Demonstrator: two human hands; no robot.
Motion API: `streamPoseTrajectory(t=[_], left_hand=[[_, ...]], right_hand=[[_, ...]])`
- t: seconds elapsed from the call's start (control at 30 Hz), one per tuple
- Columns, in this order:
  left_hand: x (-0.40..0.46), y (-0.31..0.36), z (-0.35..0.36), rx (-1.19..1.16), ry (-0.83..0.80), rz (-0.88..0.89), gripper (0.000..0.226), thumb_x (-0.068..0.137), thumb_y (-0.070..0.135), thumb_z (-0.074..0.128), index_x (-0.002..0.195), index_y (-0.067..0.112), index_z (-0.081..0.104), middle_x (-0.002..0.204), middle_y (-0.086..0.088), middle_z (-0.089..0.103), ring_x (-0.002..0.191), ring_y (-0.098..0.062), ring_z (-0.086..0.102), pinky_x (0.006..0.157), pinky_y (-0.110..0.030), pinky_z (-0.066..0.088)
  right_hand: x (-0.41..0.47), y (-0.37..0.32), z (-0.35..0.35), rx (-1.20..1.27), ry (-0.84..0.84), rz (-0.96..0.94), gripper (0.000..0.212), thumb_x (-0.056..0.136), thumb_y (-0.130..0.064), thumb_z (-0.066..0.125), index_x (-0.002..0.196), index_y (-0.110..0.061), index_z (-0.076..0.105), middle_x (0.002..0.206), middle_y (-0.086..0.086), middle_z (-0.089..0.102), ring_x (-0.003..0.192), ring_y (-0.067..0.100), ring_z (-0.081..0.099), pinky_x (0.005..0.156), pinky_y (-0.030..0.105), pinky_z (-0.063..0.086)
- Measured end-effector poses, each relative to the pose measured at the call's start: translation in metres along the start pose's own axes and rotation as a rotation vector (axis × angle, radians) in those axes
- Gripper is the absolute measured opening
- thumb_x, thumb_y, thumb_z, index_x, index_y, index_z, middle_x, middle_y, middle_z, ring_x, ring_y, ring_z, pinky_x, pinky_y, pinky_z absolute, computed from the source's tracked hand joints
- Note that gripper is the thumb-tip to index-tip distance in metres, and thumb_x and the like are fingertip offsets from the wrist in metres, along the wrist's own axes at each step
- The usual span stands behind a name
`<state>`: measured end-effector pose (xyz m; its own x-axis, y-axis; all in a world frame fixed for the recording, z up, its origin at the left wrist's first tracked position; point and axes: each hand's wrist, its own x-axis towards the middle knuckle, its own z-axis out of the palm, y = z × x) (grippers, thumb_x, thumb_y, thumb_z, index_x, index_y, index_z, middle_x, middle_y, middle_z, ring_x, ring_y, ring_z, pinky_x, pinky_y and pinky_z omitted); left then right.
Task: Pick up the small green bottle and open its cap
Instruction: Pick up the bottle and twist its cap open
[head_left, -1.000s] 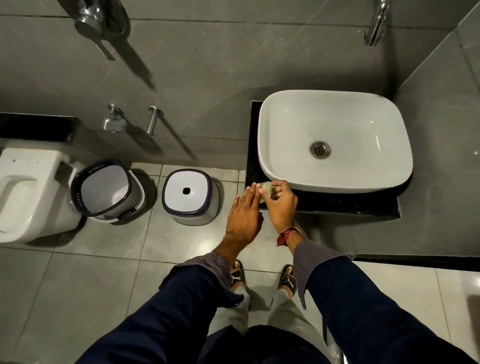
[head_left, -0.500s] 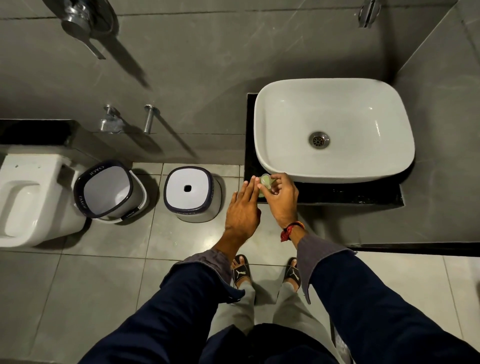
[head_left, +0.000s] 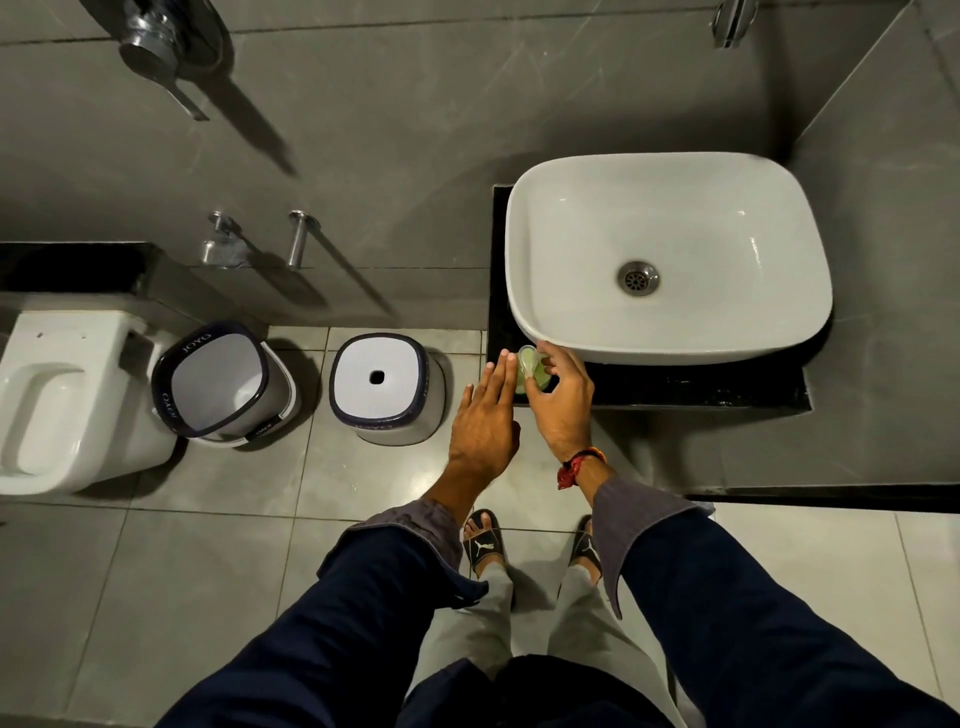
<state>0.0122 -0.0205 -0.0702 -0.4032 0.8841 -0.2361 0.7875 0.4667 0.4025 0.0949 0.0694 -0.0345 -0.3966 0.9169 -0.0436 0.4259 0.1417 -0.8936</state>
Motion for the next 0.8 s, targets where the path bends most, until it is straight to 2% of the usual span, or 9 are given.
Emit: streamPoseTrajectory(t=[0.07,0.17,0.2,0.3,0.37,0.5,0.6,0.8], left_hand=[[-0.0003,0.0001,-0.0003,0.0,0.003,0.005,0.098,0.094,0.007,0.057,0.164,0.017,-0.009,0.175,-0.002,-0.008,0.162,-0.026,-0.001,0.131,-0.049,0.015],[0.0004,0.0001,-0.0017,0.015,0.008,0.01,0.096,0.093,0.007,0.058,0.165,0.015,-0.005,0.175,-0.003,-0.007,0.162,-0.026,0.002,0.131,-0.049,0.016],[0.0006,0.0001,-0.0024,0.021,0.008,0.011,0.095,0.093,0.008,0.058,0.165,0.015,-0.003,0.175,-0.003,-0.006,0.162,-0.027,0.003,0.131,-0.049,0.016],[0.0004,0.0006,-0.0035,0.026,0.01,0.015,0.094,0.094,0.009,0.059,0.165,0.016,-0.003,0.175,-0.003,-0.007,0.162,-0.026,0.001,0.131,-0.049,0.015],[0.0002,0.0004,-0.0036,0.022,0.008,0.016,0.094,0.095,0.009,0.059,0.165,0.016,-0.003,0.175,-0.002,-0.007,0.162,-0.026,0.001,0.131,-0.048,0.013],[0.0014,-0.0004,-0.0035,0.033,-0.007,0.013,0.089,0.095,0.009,0.058,0.165,0.014,0.004,0.175,-0.006,0.0,0.162,-0.027,0.003,0.131,-0.051,0.017],[0.0018,-0.0005,-0.0037,0.039,-0.004,0.014,0.091,0.095,0.01,0.059,0.165,0.015,0.001,0.175,-0.004,-0.006,0.162,-0.026,0.0,0.131,-0.049,0.014],[0.0011,-0.0012,-0.0055,0.049,-0.009,0.021,0.094,0.095,0.01,0.06,0.165,0.016,-0.002,0.175,-0.002,-0.01,0.162,-0.025,0.001,0.131,-0.048,0.014]], right_hand=[[0.0003,-0.0003,0.0008,0.009,-0.003,-0.01,0.039,0.093,-0.009,0.075,0.131,-0.006,0.068,0.133,0.013,0.068,0.125,0.027,0.065,0.109,0.045,0.056],[0.0033,-0.002,0.0032,0.037,0.042,0.027,0.029,0.089,-0.011,0.08,0.115,-0.003,0.069,0.119,0.013,0.068,0.109,0.029,0.069,0.095,0.049,0.062],[0.0035,-0.0031,0.0037,0.029,0.043,0.034,0.031,0.088,-0.011,0.081,0.115,-0.002,0.068,0.119,0.013,0.067,0.109,0.029,0.069,0.095,0.049,0.062],[0.0008,-0.0048,0.0037,-0.008,0.004,-0.005,0.042,0.09,-0.008,0.078,0.13,-0.002,0.066,0.134,0.013,0.064,0.127,0.028,0.064,0.11,0.044,0.055],[-0.0003,-0.0035,0.0036,-0.026,-0.012,-0.025,0.043,0.091,-0.008,0.076,0.132,-0.002,0.066,0.136,0.012,0.064,0.13,0.027,0.062,0.113,0.043,0.053],[0.002,-0.0026,0.0042,-0.032,0.02,0.015,0.031,0.09,-0.014,0.079,0.116,-0.001,0.068,0.123,0.013,0.065,0.116,0.029,0.066,0.1,0.046,0.06],[0.0052,-0.0018,0.0052,-0.053,0.04,0.039,0.028,0.088,-0.017,0.081,0.108,-0.002,0.067,0.118,0.014,0.064,0.111,0.031,0.067,0.094,0.047,0.061],[-0.0032,0.0004,0.0023,-0.094,-0.032,-0.042,0.05,0.091,-0.02,0.079,0.135,-0.006,0.063,0.141,0.012,0.058,0.136,0.029,0.056,0.114,0.044,0.052]])
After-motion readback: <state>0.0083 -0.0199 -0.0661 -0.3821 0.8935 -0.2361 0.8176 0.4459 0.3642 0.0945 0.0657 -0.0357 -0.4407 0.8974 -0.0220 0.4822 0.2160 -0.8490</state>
